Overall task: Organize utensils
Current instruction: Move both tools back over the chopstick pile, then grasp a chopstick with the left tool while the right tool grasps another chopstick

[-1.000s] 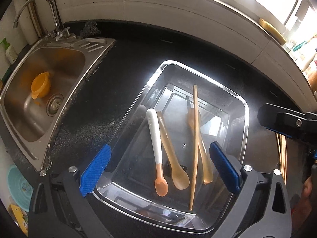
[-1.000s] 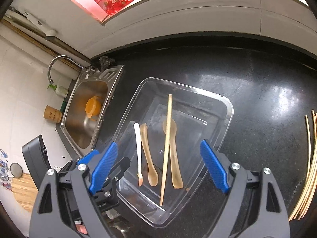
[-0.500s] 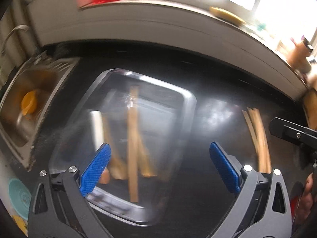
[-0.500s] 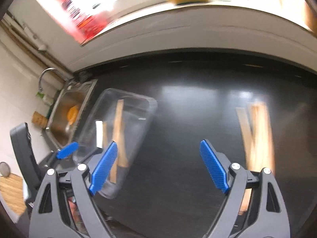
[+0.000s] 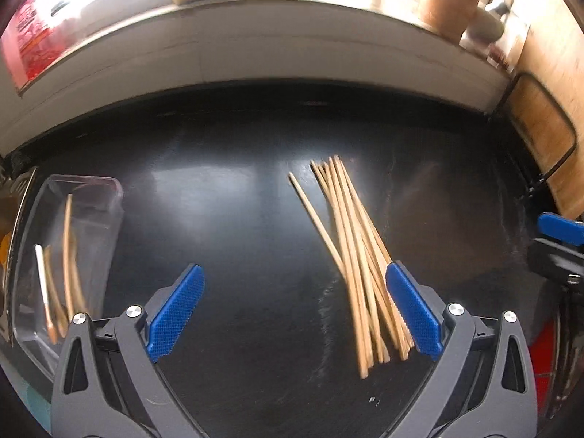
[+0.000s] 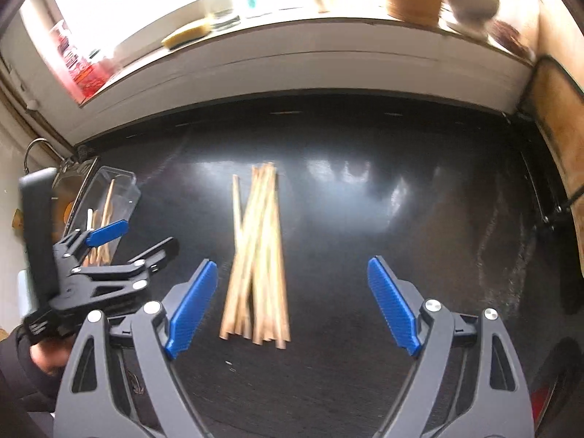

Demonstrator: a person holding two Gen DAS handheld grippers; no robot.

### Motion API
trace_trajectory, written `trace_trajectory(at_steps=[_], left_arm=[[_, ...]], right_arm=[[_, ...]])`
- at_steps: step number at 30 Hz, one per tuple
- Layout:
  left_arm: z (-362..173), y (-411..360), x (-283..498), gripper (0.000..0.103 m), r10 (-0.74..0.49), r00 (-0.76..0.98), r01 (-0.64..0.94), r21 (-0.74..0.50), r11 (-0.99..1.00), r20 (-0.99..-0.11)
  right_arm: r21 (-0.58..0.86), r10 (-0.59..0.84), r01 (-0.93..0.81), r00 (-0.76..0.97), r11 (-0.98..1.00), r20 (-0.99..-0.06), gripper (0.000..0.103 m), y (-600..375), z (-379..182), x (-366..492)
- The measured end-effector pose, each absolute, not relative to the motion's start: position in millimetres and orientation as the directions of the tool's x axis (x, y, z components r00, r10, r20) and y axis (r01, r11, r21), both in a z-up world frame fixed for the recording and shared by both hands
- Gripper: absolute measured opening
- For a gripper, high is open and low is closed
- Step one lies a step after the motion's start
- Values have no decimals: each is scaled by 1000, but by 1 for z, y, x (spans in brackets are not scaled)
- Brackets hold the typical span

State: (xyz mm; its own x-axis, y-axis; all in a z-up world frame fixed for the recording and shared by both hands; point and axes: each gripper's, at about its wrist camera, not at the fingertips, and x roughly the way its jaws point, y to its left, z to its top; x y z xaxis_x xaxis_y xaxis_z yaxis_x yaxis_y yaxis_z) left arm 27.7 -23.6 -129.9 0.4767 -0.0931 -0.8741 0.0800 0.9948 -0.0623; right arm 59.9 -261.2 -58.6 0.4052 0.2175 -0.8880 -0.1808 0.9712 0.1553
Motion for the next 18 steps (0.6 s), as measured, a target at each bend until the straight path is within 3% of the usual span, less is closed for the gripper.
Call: trace_trajectory(at_steps=[12, 18], left_arm=[[-202, -44, 54, 97, 50, 433, 31, 70, 997, -900], [-222, -34, 71, 97, 26, 406, 11, 33, 999, -914]], right_arm=[[178, 238, -197, 343, 964, -909, 82, -285, -86, 77], [180, 239, -208, 310, 962, -920, 82, -270, -104, 94]])
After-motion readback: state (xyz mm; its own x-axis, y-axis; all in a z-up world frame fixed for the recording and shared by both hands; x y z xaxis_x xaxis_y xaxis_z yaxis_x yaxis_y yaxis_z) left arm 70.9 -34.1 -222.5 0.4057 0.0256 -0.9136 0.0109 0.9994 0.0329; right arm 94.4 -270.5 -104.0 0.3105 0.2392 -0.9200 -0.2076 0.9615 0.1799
